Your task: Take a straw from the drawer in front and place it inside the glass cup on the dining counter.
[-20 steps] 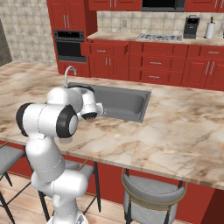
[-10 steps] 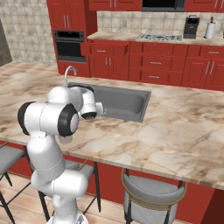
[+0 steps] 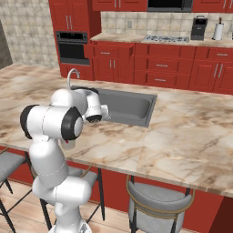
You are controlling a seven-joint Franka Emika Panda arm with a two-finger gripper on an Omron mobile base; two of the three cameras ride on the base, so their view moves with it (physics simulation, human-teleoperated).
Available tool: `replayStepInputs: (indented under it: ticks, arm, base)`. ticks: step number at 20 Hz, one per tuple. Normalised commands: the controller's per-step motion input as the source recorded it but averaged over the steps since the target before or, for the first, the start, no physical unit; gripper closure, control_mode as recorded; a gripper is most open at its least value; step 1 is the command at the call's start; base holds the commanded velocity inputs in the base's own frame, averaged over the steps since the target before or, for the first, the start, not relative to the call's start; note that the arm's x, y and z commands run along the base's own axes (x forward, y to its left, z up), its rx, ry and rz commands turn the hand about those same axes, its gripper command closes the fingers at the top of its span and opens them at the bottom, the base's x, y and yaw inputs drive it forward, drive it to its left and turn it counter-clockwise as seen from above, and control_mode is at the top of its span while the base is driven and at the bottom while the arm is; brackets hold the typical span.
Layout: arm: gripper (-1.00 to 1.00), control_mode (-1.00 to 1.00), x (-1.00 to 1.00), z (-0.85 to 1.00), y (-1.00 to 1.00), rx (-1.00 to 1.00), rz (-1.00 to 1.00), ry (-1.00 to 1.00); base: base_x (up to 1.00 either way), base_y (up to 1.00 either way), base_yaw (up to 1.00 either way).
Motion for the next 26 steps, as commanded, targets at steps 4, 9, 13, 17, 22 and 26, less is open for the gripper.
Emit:
replayStepInputs:
  ticks: [4,9,13,17,22,26]
  arm:
    - [-1.00,-1.00,-0.13,0.32,-0.46,-0.07,-0.03,-0.15]
    - [-1.00,-1.00,-0.19,0.35,-0.58,-0.15,-0.10,-0.12]
    - [-1.00,-1.00,-0.23,0.39,-0.61,-0.20,-0.12,-0.13]
    - [-1.00,-1.00,-0.48,0.21,-0.36,-0.23,-0.09,-0.13]
    - [-1.00,-1.00,-0.80,0.01,-0.07,-0.26,-0.05,-0.13]
    - [-1.00,-1.00,-0.90,0.00,0.00,-0.26,-0.02,-0.11]
  base:
    - [0.00,0.00,0.00]
    - [0.00,0.00,0.00]
    - [0.00,0.00,0.00]
    - [0.00,0.00,0.00]
    - [0.00,0.00,0.00]
    - [0.00,0.00,0.00]
